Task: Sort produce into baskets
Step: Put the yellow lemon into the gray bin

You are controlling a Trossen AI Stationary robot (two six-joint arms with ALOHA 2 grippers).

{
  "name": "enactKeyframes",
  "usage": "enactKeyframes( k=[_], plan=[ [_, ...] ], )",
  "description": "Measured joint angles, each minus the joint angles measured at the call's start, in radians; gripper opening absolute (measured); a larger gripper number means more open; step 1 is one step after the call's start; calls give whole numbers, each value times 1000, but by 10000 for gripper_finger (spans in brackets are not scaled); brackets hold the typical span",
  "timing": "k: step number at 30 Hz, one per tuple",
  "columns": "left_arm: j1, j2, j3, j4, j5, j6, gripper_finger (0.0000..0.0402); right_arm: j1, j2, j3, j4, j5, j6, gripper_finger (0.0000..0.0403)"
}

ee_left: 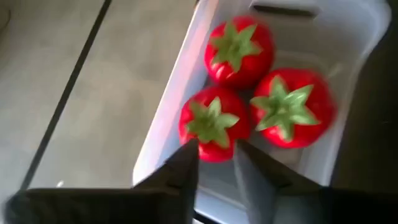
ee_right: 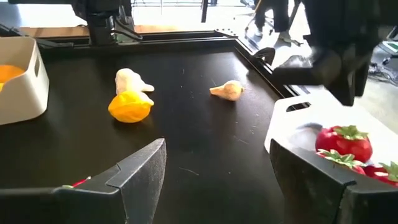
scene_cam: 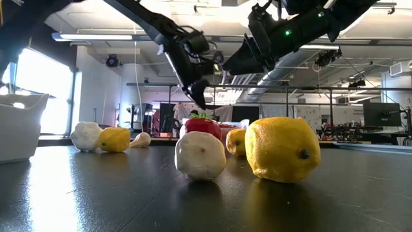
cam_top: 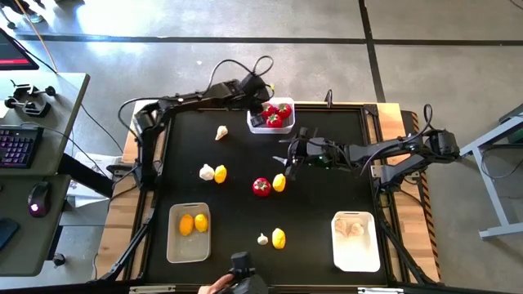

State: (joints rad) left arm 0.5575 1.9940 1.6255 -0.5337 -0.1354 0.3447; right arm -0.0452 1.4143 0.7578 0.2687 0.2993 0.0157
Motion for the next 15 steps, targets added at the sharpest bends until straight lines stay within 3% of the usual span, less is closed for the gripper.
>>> enactKeyframes(
  k=[6,15],
  plan=[
    [-2,-166,-238,220,99,-48,6,0,0,0,-3,7,23,279],
    [-51,-482,-616,524,113,-155,1,1,0,0,-13,75,30,277]
  ],
)
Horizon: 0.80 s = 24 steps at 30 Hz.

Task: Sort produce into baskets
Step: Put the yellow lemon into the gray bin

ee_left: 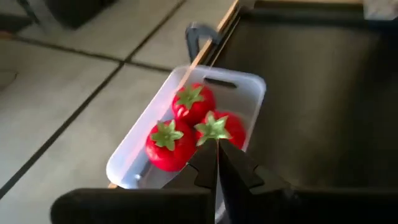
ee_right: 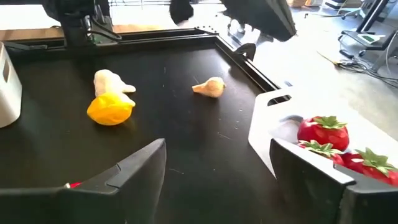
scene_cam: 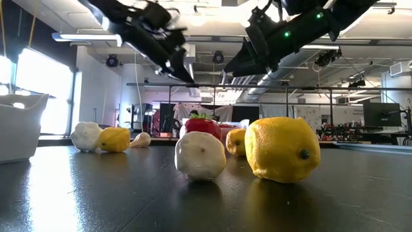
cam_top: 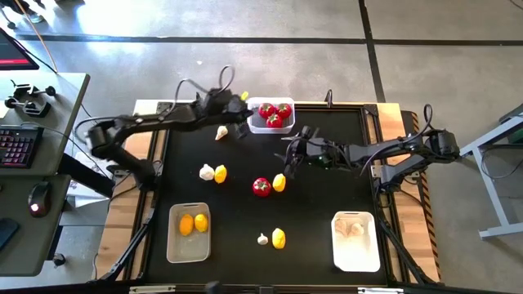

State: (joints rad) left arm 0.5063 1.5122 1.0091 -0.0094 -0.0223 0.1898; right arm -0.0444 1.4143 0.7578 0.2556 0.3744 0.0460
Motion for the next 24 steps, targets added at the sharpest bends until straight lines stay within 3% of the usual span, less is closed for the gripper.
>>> enactKeyframes(
  k=[5,15,17,24],
  plan=[
    [-52,-172,-186,121,0,-26,0,14,0,0,-12,10,6,228],
    [-113,-435,-437,220,-29,-88,0,26,0,0,38,7,0,17],
    [-117,-474,-473,224,-36,-96,0,26,0,0,54,6,0,6],
    [-123,-568,-643,389,-38,-161,0,45,0,0,38,-24,98,36]
  ],
)
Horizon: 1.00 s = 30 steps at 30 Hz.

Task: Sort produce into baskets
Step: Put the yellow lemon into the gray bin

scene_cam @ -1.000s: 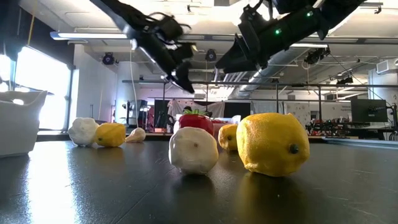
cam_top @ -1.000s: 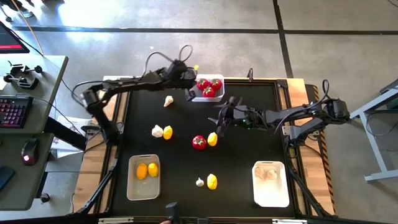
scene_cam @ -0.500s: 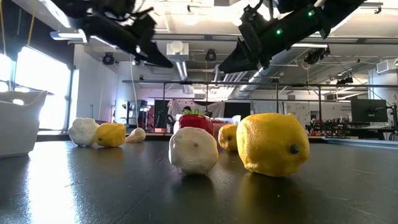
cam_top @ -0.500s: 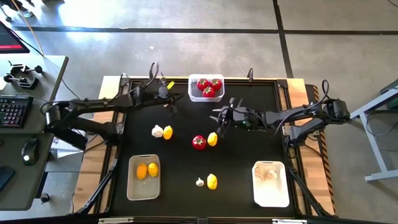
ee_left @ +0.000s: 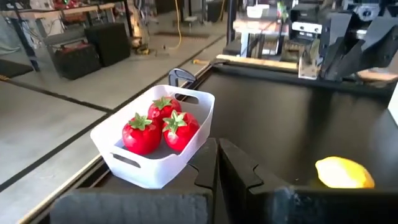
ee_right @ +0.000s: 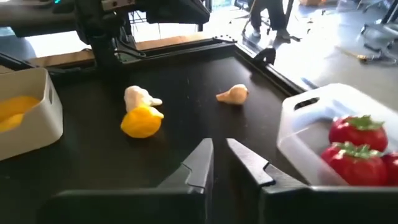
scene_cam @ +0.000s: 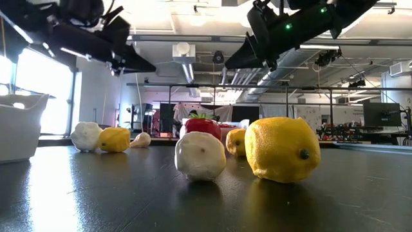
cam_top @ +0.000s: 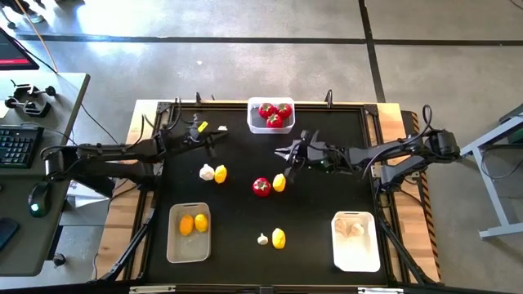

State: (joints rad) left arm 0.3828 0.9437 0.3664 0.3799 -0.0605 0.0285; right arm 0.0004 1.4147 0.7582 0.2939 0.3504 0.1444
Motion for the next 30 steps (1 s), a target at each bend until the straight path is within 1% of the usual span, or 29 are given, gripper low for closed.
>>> enactKeyframes(
  k=[3,6,9,12,16,19,23,27,30],
  plan=[
    [0,-17,-68,96,0,-26,0,36,0,0,-26,53,40,56],
    [0,-23,-116,165,0,-28,0,69,0,0,-67,91,90,89],
    [0,-22,-137,200,0,-28,0,86,0,0,-114,96,150,133],
    [0,-23,-139,210,0,-27,0,106,0,0,-164,103,211,186],
    [0,-23,-139,220,0,3,0,156,0,0,-206,102,243,251],
    [0,-23,-139,219,0,10,0,187,0,0,-208,102,243,286],
    [0,-23,-139,219,0,10,0,205,0,0,-212,101,287,305],
    [0,-22,-139,225,0,9,0,203,32,0,-251,119,357,307],
    [0,-22,-139,225,0,1,0,196,78,0,-245,121,440,307]
  ],
)
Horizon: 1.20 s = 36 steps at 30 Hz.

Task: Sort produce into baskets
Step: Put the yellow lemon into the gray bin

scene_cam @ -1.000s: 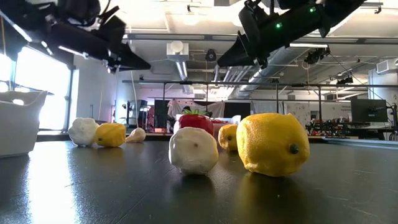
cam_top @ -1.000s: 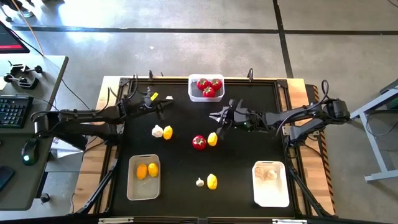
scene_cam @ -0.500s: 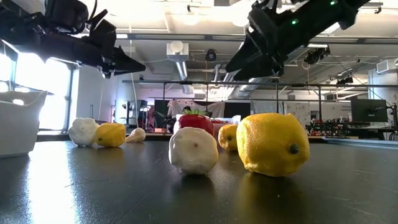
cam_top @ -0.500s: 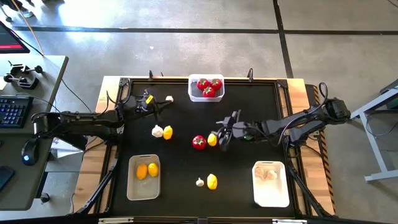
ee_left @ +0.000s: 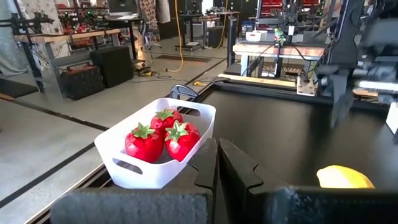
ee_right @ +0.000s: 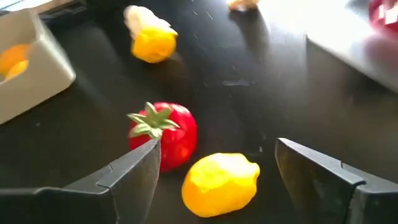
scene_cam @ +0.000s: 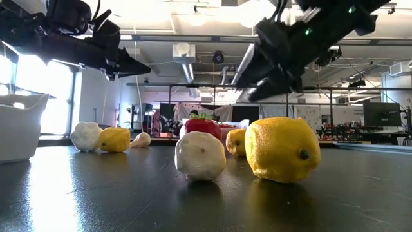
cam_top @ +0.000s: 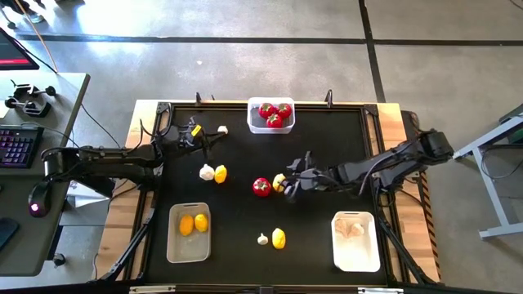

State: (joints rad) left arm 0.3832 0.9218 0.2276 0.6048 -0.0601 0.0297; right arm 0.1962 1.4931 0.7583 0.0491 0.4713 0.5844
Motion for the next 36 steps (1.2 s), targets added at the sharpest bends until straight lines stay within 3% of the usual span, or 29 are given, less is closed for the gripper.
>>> enactKeyframes(
  k=[14,20,24,36],
  plan=[
    [0,0,0,0,0,-21,0,-11,279,312,-446,-8,417,308],
    [0,0,0,0,0,-26,0,-22,362,422,-588,-12,454,307],
    [0,0,0,0,0,-26,0,-45,397,428,-604,-77,496,305],
    [0,0,0,29,0,-42,0,-59,369,428,-702,-115,402,204]
  ],
)
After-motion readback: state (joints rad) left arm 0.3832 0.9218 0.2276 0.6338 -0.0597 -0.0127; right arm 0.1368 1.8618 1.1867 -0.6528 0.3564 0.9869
